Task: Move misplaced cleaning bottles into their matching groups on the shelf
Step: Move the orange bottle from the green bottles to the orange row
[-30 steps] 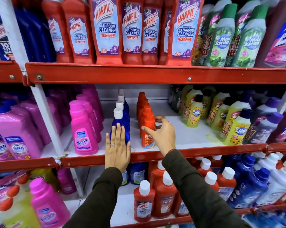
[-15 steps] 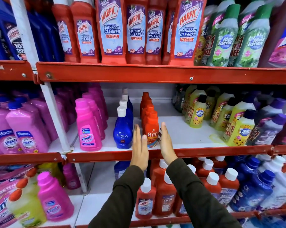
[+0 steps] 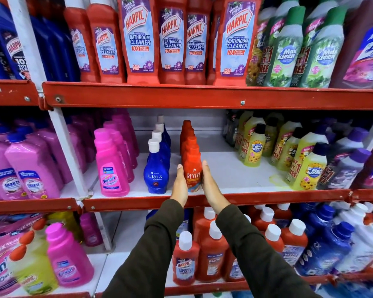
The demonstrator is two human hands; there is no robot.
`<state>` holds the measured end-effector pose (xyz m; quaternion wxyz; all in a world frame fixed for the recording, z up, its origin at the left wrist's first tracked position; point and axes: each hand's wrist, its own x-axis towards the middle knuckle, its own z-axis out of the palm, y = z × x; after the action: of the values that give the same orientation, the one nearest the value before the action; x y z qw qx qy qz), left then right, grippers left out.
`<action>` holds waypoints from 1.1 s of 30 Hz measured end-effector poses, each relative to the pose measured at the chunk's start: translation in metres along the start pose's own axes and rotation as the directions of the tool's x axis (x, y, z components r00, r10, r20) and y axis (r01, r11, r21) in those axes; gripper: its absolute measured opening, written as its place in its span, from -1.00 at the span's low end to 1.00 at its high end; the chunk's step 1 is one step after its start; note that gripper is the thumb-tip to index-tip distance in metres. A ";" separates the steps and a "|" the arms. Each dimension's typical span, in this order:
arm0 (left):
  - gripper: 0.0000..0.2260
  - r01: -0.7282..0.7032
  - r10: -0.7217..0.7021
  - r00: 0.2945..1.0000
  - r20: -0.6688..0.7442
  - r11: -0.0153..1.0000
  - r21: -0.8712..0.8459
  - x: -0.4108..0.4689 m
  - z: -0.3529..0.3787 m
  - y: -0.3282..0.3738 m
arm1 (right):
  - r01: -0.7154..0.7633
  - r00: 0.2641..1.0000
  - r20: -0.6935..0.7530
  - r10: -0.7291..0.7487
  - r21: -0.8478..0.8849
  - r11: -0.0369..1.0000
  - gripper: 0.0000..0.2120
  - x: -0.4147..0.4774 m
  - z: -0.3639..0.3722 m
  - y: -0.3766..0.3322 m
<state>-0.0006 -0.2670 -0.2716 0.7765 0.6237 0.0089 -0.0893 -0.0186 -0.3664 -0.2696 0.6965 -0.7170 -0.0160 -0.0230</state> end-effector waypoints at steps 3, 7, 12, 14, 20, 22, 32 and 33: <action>-0.40 0.002 -0.002 1.000 0.005 1.000 -0.014 -0.001 0.000 -0.001 | 0.002 1.000 -0.008 -0.002 -0.013 1.000 -0.25 0.001 0.000 0.002; -0.41 -0.018 0.018 1.000 -0.004 1.000 0.002 -0.004 0.002 -0.003 | 0.009 1.000 -0.009 -0.009 0.009 1.000 -0.10 -0.002 0.003 0.004; -0.50 -0.249 0.257 0.962 -0.089 0.964 0.090 -0.019 0.003 -0.008 | 0.080 0.993 -0.087 -0.081 -0.008 0.997 -0.06 -0.013 0.007 0.004; -0.55 -0.359 0.374 0.923 -0.090 0.921 0.149 -0.027 0.000 -0.013 | 0.155 0.970 -0.186 -0.156 -0.020 0.988 -0.13 -0.019 0.011 0.005; -0.59 -0.578 0.648 0.741 -0.176 0.749 0.324 -0.045 -0.024 -0.013 | 0.438 0.786 -0.433 -0.442 -0.115 0.892 -0.69 -0.034 0.043 0.001; -0.58 -0.623 0.713 0.660 -0.237 0.695 0.358 -0.045 -0.036 -0.007 | 0.428 0.830 -0.356 -0.429 -0.087 0.900 -0.69 -0.034 0.059 -0.001; -0.51 -0.160 0.131 0.971 -0.199 0.978 -0.137 -0.021 -0.095 0.030 | 0.025 0.999 -0.043 -0.014 0.276 0.961 -0.62 -0.009 0.108 0.001; -0.48 -0.141 0.124 0.980 -0.158 0.985 -0.103 -0.020 -0.098 0.029 | 0.011 0.999 -0.034 -0.002 0.270 0.963 -0.63 -0.009 0.108 0.001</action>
<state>-0.0067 -0.1632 -0.2625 0.8120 0.5828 0.0312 0.0108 -0.0259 -0.2587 -0.2742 0.7879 -0.6147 -0.0098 -0.0350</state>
